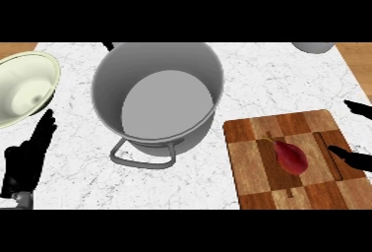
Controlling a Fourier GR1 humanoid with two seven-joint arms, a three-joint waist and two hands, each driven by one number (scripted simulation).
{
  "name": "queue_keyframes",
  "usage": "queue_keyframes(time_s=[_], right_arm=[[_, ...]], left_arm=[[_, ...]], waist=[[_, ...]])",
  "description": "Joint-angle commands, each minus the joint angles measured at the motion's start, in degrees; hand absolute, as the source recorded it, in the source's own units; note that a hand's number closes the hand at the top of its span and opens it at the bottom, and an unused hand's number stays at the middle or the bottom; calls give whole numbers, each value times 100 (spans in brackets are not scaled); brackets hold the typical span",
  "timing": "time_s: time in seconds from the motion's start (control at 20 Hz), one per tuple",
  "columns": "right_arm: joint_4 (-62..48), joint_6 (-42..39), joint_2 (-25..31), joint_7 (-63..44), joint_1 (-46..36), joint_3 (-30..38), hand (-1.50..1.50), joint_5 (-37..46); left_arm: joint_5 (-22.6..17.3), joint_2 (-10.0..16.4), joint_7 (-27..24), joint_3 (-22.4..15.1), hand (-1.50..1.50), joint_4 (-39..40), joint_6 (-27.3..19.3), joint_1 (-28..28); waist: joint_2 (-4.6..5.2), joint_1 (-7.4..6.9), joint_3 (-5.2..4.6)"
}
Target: Pick the pear from the cutting board and place it in the pot
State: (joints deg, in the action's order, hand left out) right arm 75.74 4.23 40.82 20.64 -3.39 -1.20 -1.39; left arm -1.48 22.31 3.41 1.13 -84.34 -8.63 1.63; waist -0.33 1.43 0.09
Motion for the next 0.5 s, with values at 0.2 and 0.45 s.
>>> queue_keyframes(time_s=[0.2, 0.45], right_arm=[[394, -618, 408, 419, 701, 324, -150, 328], [1348, -1206, 985, -1463, 105, -15, -150, 426]], left_arm=[[142, -16, 82, 154, 0, 28, 184, -99], [-57, 251, 316, 318, 0, -269, 458, 74]], waist=[[29, -114, -12], [26, -200, -19]])
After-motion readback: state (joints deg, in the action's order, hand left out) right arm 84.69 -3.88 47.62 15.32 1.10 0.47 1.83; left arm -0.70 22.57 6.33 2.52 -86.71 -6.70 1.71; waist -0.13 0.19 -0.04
